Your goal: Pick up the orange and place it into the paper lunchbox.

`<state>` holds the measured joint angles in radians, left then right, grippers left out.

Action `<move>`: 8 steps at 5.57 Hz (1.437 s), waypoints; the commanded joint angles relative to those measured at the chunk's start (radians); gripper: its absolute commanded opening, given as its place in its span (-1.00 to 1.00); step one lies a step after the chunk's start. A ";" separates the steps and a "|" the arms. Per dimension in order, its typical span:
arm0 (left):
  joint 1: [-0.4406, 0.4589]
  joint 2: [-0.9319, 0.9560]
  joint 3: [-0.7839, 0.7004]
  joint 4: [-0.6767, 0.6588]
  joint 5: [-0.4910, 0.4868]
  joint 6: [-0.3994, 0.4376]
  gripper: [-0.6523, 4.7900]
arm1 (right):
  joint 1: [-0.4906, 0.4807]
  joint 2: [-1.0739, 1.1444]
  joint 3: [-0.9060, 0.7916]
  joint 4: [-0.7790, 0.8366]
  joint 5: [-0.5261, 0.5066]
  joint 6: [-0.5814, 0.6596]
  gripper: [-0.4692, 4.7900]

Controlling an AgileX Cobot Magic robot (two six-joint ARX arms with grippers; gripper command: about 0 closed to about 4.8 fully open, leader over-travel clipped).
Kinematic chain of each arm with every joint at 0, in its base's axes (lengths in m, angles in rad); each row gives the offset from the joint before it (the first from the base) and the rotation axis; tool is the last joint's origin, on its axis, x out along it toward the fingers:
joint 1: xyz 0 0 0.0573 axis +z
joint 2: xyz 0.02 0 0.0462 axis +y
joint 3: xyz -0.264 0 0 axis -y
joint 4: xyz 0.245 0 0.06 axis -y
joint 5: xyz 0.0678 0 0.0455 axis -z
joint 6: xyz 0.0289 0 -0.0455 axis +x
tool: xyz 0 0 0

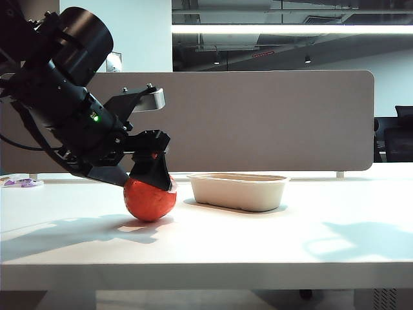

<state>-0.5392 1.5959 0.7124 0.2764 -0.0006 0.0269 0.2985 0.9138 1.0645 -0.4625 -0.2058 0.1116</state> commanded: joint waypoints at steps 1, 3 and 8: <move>-0.002 -0.006 0.004 0.080 0.001 0.002 0.42 | 0.000 -0.005 0.003 0.017 0.002 0.001 -0.83; -0.003 -0.040 0.051 0.126 0.014 -0.001 0.42 | 0.000 -0.009 0.003 0.006 0.002 0.000 -0.83; -0.003 0.159 0.532 -0.029 0.128 -0.005 0.50 | 0.131 -0.088 0.003 -0.200 -0.028 -0.146 -0.83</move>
<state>-0.5407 1.7447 1.2282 0.2310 0.1143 0.0261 0.4252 0.8295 1.0649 -0.6724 -0.2401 -0.0311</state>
